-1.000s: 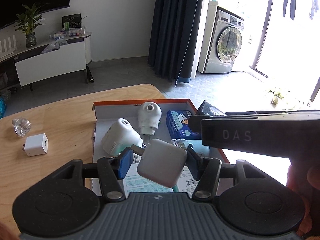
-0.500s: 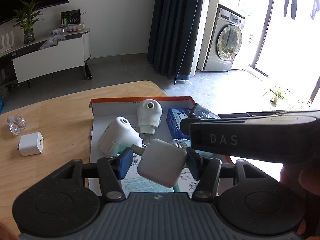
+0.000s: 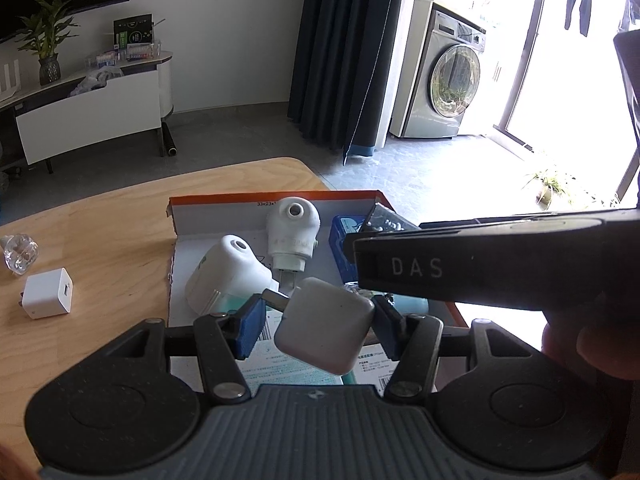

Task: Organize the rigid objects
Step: 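Lower the white charger into the box with the left tool while the right tool lowers the black charger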

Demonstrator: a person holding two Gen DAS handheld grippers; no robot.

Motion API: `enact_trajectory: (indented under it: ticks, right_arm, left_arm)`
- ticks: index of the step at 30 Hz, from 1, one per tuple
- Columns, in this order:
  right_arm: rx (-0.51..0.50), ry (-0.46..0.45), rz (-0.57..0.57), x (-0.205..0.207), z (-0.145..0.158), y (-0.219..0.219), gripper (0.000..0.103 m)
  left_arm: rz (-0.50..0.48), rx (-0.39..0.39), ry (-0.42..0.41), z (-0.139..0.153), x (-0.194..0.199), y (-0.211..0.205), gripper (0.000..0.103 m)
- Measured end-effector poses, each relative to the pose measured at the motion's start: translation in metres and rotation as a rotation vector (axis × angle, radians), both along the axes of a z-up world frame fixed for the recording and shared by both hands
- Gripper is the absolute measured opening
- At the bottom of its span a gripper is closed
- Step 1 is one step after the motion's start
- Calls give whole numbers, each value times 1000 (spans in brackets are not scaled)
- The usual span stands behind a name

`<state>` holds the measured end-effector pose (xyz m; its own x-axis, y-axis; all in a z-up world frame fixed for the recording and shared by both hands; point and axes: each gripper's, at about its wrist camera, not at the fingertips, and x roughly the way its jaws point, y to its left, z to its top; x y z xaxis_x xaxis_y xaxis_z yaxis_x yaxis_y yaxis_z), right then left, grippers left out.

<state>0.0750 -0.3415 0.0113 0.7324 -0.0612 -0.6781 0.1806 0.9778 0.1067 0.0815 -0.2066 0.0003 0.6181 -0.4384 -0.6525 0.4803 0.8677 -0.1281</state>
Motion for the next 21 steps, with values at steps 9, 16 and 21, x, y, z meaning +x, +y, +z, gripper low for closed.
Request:
enact_trajectory:
  ticks: [9, 16, 21]
  right_arm:
    - [3, 7, 8, 14, -3, -5, 67]
    - [5, 13, 18, 24, -6, -6, 68]
    - [4, 1, 10, 27, -7, -7, 68]
  left_arm:
    - [-20, 0, 10, -6, 9, -10, 58]
    - [-35, -4, 12, -7, 14, -18, 58]
    - [-32, -22, 18, -9, 18, -21, 58]
